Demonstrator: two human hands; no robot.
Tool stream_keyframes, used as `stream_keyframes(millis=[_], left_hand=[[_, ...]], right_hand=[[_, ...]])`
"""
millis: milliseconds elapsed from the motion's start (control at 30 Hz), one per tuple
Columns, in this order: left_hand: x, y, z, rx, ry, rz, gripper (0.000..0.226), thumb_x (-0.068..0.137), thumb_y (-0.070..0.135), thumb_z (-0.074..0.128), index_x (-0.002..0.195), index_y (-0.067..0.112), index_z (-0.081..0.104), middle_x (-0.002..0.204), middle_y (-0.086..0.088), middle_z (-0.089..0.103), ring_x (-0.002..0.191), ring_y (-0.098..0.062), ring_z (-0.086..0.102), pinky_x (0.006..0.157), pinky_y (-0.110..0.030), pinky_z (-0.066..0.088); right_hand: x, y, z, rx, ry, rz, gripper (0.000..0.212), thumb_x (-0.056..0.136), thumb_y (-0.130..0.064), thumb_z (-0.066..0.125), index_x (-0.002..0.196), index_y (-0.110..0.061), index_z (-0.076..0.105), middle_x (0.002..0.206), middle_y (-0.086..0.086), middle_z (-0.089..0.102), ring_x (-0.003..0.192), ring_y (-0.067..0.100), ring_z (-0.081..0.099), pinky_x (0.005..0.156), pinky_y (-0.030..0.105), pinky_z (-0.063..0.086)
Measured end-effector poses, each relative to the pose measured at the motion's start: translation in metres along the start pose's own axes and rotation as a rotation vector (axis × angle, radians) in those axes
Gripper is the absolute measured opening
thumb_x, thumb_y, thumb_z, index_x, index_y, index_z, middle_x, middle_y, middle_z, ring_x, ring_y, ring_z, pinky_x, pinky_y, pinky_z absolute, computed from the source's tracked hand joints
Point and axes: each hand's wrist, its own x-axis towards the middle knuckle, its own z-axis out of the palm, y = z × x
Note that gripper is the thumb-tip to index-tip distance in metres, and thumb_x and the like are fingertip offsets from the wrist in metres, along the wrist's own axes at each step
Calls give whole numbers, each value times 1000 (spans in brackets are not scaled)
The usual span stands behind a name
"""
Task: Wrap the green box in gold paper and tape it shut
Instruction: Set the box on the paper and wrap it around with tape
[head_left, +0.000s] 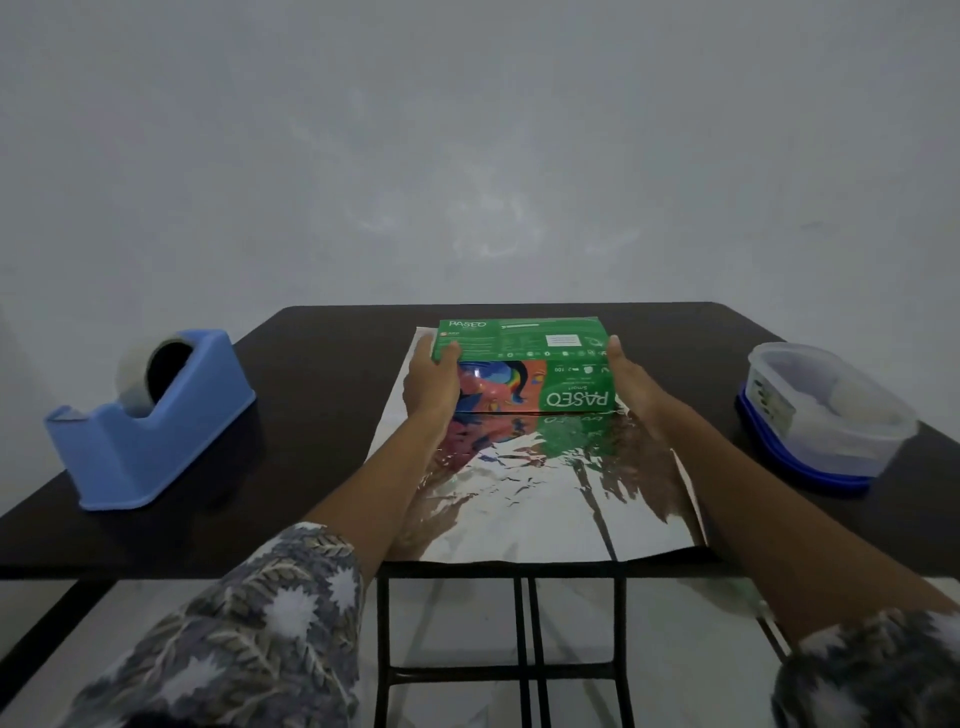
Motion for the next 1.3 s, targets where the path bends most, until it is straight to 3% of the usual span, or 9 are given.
stream_keyframes(millis=[100, 267, 400, 500, 767, 933, 1067, 1167, 1300], left_hand=[[4, 3, -8, 23, 18, 29, 46, 98, 25, 41, 144, 21, 38, 146, 0, 42, 132, -24, 40, 107, -37, 33], [4, 7, -9, 3, 26, 51, 43, 99, 25, 40, 142, 21, 42, 144, 0, 46, 130, -21, 43, 105, -34, 35], [1, 0, -5, 73, 4, 70, 40, 99, 27, 42, 138, 18, 48, 139, -3, 51, 127, -23, 46, 101, -33, 35], [-1, 0, -2, 78, 14, 77, 41, 99, 28, 42, 139, 18, 47, 140, -2, 50, 128, -22, 46, 103, -33, 35], [1, 0, -3, 86, -19, 85, 44, 98, 33, 43, 140, 18, 45, 142, -3, 48, 130, -22, 43, 104, -34, 34], [-1, -4, -14, 69, -93, 119, 65, 87, 45, 61, 143, 20, 40, 145, -2, 43, 132, -21, 41, 104, -35, 35], [5, -11, -30, 65, -180, 109, 89, 65, 48, 80, 141, 19, 44, 132, -4, 57, 118, -22, 55, 100, -42, 46], [18, -26, -32, -2, -166, 73, 109, 41, 54, 86, 136, 16, 50, 119, -8, 65, 107, -24, 63, 93, -46, 52], [13, -18, -34, -20, -135, 94, 86, 61, 25, 86, 137, 11, 49, 119, -11, 64, 107, -26, 62, 94, -46, 51]], right_hand=[[2, -7, 5, 9, 14, 29, 71, 96, -56, 8, 145, -12, 35, 149, 9, 36, 138, 25, 32, 116, 39, 20], [8, -9, 12, 206, 18, -15, 64, 98, -54, 8, 146, -19, 32, 150, 3, 34, 138, 20, 31, 109, 31, 21], [9, 10, 16, 380, 19, 107, 67, 93, -64, 16, 142, -23, 39, 143, 9, 45, 129, 28, 44, 111, 51, 29], [8, 13, 12, 476, -8, 155, 64, 96, -60, 20, 137, -19, 45, 131, 14, 55, 118, 31, 54, 106, 52, 37], [3, 8, 16, 467, 43, 161, 63, 93, -65, 21, 141, -27, 38, 144, 9, 44, 131, 29, 42, 112, 51, 28], [4, 12, 22, 416, 2, 165, 87, 71, -85, 21, 142, -36, 31, 150, 8, 36, 136, 28, 35, 111, 58, 24], [-7, -1, 26, 421, 13, 96, 63, 93, -64, 14, 143, -30, 31, 150, 7, 35, 136, 27, 36, 112, 54, 25], [-4, -3, 27, 378, 18, 84, 58, 98, -55, 14, 145, -26, 30, 150, 8, 35, 136, 25, 35, 114, 50, 25], [0, -4, 31, 376, 32, 97, 58, 99, -53, 14, 144, -22, 34, 148, 10, 38, 135, 26, 38, 113, 48, 26]])
